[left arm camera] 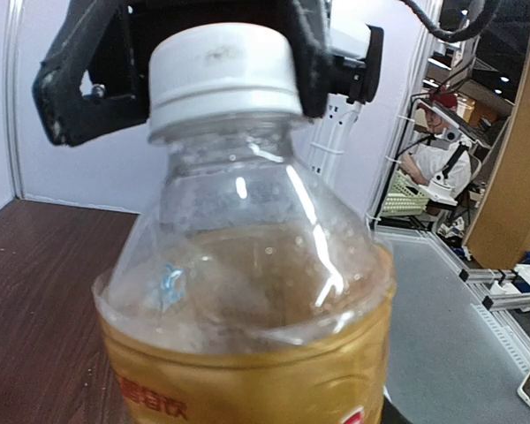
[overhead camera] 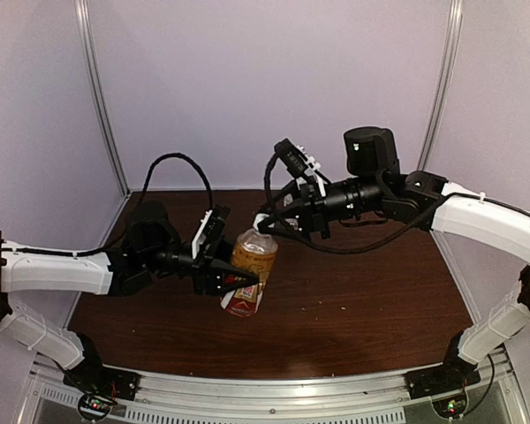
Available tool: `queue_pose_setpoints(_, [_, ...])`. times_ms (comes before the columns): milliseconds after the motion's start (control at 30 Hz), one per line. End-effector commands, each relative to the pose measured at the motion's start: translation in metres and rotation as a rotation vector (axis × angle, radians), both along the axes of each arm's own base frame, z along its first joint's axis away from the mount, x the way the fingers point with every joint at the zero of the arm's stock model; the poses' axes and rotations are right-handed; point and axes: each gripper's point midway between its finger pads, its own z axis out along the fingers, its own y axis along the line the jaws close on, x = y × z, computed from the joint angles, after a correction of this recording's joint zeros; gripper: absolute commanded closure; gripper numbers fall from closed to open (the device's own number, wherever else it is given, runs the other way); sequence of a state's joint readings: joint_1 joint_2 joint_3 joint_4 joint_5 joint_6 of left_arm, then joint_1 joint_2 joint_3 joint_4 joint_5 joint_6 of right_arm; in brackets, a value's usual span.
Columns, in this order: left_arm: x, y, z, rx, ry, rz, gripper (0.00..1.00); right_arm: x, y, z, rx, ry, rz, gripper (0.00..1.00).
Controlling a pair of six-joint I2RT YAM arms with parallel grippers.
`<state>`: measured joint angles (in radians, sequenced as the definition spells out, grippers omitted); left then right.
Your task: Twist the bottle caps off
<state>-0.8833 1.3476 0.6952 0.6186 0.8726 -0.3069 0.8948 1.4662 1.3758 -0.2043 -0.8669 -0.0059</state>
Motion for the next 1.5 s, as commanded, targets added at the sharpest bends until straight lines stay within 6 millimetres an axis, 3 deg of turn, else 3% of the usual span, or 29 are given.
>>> queue_pose_setpoints(0, [0.021,0.005,0.021,0.007,-0.135,0.137,0.7,0.035,-0.021,0.041,0.047,0.041,-0.268,0.37])
queue_pose_setpoints(100, [0.034,0.007,0.017,0.045,-0.154,0.217,0.7,0.045,-0.023,0.049,0.078,0.102,-0.351,0.15])
queue_pose_setpoints(200, [0.043,0.008,0.016,0.066,-0.158,0.272,0.71,0.052,-0.02,0.052,0.091,0.146,-0.417,0.06])
queue_pose_setpoints(300, [0.054,0.008,0.016,0.078,-0.16,0.33,0.71,0.058,-0.016,0.05,0.097,0.17,-0.483,0.05])
queue_pose_setpoints(400, [0.062,0.008,0.019,0.092,-0.146,0.377,0.71,0.061,-0.009,0.045,0.085,0.184,-0.518,0.1])
queue_pose_setpoints(633, [0.067,0.009,0.024,0.086,-0.147,0.419,0.72,0.067,0.004,0.021,0.026,0.2,-0.541,0.14])
queue_pose_setpoints(1033, [0.067,0.014,0.025,0.08,-0.146,0.441,0.73,0.06,0.01,0.016,0.036,0.201,-0.487,0.7])
queue_pose_setpoints(1267, [0.063,0.016,0.035,0.033,-0.147,0.431,0.74,0.051,0.009,0.014,0.051,0.164,-0.442,0.88])
queue_pose_setpoints(1367, [0.051,0.014,0.037,0.013,-0.154,0.364,0.75,0.039,0.009,0.019,0.055,0.088,-0.359,0.97])
queue_pose_setpoints(1467, [0.03,0.011,0.039,-0.018,-0.166,0.243,0.76,0.016,0.01,0.02,0.044,-0.013,-0.215,1.0])
